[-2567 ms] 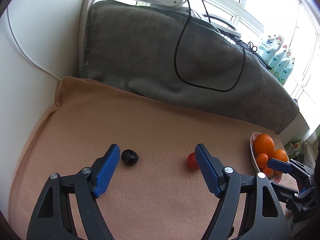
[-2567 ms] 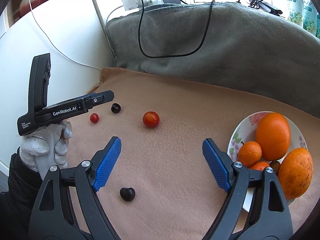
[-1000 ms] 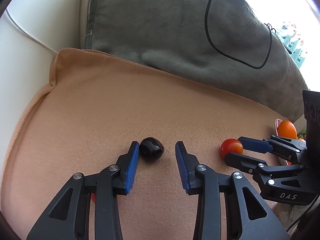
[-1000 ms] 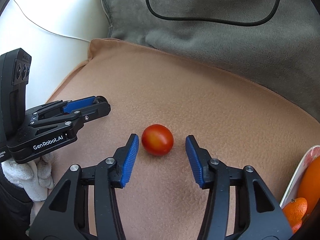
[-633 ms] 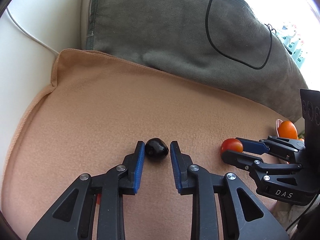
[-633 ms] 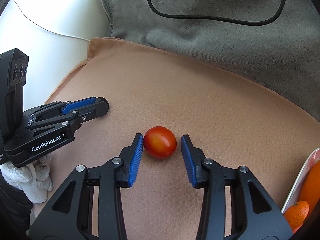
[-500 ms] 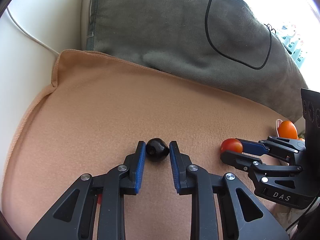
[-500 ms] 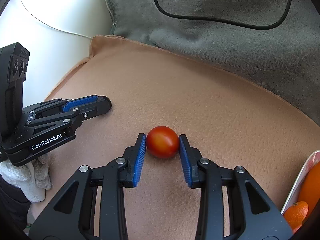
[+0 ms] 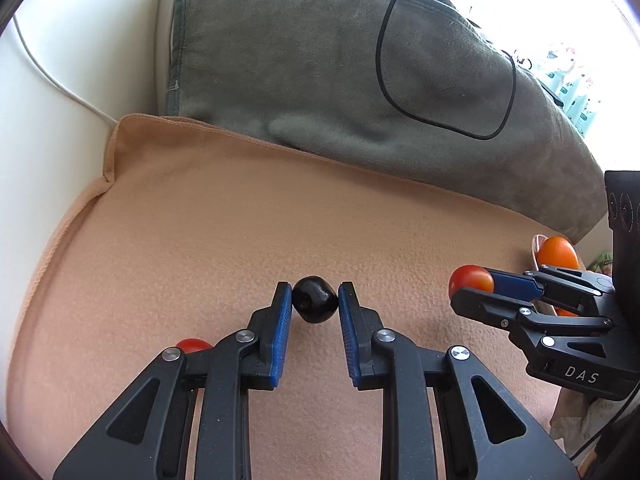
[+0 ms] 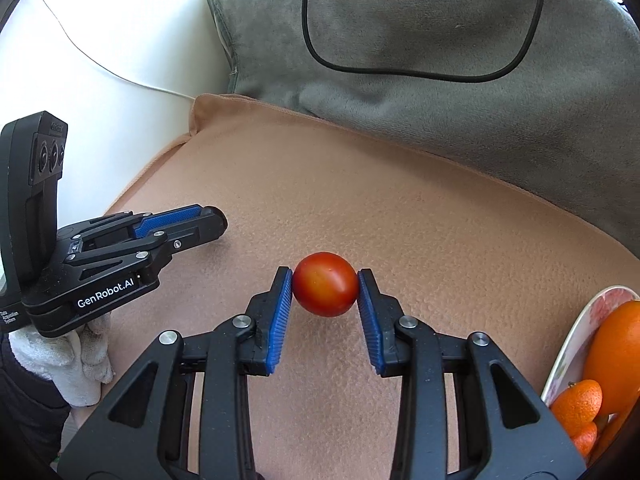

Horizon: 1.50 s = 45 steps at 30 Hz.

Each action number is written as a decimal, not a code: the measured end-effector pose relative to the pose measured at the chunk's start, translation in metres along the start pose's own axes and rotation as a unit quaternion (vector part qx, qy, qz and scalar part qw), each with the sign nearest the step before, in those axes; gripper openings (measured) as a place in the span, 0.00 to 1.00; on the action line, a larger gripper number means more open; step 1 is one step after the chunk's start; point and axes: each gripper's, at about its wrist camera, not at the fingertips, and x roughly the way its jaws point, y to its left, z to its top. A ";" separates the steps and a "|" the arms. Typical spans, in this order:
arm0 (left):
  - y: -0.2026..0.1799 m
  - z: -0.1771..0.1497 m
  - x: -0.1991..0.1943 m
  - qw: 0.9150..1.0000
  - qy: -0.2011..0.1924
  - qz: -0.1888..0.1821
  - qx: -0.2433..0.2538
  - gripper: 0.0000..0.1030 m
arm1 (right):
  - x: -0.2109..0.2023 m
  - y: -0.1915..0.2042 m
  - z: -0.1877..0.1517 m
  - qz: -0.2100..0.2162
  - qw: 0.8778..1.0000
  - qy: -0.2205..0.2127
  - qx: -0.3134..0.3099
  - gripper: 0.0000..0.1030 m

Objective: Organize fruits
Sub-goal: 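Carry the black fruit and cherry tomato with both tools over the plate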

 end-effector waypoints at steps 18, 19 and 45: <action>-0.066 -0.007 -0.051 0.997 -0.038 -0.070 0.024 0.21 | -0.091 -0.028 -0.025 -0.019 0.998 -0.063 0.014 0.34; -0.071 -0.007 -0.053 0.996 -0.040 -0.075 0.028 0.21 | -0.097 -0.031 -0.026 -0.022 0.997 -0.066 0.015 0.34; -0.216 -0.033 -0.043 0.976 -0.003 -0.182 0.120 0.21 | -0.178 -0.146 -0.062 -0.087 0.983 -0.109 0.121 0.34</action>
